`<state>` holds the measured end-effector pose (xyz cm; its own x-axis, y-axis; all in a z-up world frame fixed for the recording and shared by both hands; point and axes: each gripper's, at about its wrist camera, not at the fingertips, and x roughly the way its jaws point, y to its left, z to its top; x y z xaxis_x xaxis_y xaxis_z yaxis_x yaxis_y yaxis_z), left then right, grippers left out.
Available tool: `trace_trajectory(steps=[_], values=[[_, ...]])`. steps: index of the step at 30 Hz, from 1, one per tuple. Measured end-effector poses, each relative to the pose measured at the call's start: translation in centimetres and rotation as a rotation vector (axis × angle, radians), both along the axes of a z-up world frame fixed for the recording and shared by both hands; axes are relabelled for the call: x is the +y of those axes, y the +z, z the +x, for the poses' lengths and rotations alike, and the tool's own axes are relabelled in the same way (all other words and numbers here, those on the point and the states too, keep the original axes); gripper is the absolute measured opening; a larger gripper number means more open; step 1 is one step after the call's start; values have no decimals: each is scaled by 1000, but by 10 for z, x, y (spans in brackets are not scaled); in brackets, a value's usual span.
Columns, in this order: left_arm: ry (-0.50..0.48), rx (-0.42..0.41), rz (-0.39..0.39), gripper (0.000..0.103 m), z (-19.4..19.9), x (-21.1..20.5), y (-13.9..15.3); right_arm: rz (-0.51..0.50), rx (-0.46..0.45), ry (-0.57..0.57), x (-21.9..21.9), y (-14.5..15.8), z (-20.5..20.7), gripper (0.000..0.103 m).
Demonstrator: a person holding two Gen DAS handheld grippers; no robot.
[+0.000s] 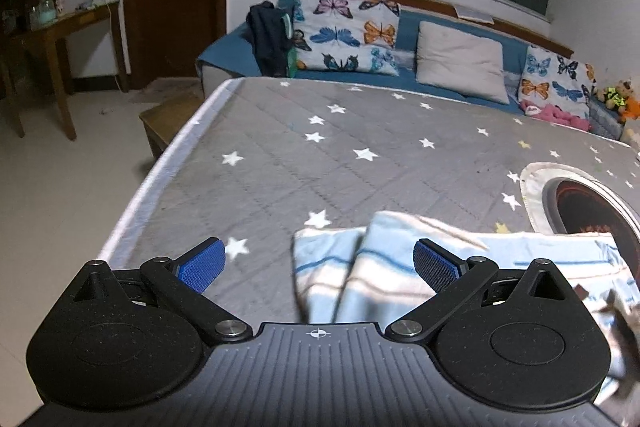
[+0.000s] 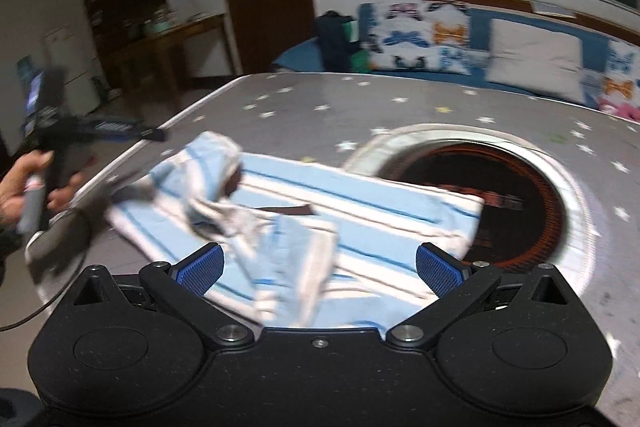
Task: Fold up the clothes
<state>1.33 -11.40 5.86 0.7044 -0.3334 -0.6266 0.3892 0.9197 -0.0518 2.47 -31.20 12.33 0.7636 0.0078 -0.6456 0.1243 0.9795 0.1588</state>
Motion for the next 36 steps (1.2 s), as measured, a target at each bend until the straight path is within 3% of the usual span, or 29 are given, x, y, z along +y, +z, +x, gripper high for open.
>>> trace_trajectory(steps=[3,6,11,16,19,25,32,36], values=[[-13,7,30,101,8,-14,-5,-5,13,36,10,-3,6,98],[-24,14,59,94,15,-28,-10,-22,33,57,14,-9,10,91],[-32,47,96,68,21,-32,-18,-32,66,67,16,-17,13,76],[-43,57,89,23,19,-26,-19,-25,90,59,14,-20,12,54],[-49,56,73,11,17,-21,-16,-32,96,57,13,-20,11,46],[-62,52,41,4,11,-10,-11,-48,86,57,14,-13,5,22],[-67,49,-35,2,-10,7,6,-75,80,59,14,-8,8,19],[-62,69,-40,4,-4,5,8,-54,84,54,13,-6,9,20]])
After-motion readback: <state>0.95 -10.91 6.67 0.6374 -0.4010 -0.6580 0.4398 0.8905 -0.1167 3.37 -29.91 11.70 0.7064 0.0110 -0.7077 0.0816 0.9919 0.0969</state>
